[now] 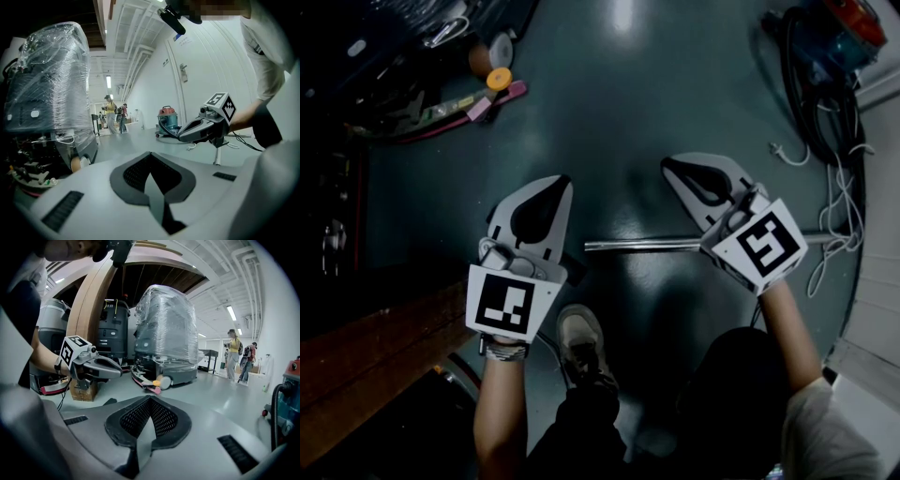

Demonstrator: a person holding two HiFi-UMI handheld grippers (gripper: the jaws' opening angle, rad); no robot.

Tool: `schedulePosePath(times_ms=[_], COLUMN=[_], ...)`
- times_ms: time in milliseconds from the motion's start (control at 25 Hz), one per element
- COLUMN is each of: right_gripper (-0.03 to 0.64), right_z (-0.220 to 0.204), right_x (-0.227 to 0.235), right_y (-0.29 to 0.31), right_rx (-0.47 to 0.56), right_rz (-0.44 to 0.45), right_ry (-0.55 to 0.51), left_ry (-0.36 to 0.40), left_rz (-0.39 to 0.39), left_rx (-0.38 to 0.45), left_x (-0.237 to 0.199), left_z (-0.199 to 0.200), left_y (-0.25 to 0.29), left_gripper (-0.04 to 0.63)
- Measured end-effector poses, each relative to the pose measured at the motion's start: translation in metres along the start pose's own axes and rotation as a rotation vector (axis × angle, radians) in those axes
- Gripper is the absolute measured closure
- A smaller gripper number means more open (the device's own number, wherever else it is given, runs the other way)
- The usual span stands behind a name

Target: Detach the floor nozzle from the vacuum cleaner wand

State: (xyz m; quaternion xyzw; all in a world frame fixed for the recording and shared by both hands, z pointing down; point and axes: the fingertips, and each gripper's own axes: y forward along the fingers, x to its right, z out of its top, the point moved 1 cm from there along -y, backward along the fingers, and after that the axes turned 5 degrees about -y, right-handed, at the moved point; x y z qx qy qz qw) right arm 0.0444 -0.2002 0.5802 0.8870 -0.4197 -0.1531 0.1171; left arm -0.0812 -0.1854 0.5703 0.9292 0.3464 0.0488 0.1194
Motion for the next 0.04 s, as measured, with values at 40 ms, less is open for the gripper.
schedulePosePath(times_ms=[40], right_gripper=[0.591], right_z=[-0.0007], right_x=[-0.0001], right_y=[-0.0001], right_rx=[-0.002], right_rz=[0.001], right_ry=[-0.003], left_ry=[0.000], left_rz=[0.000], left_rx=[-0.002], left_x=[0.0000], left_z=[-0.0004], left_y=[0.0003], left_gripper=[0.594])
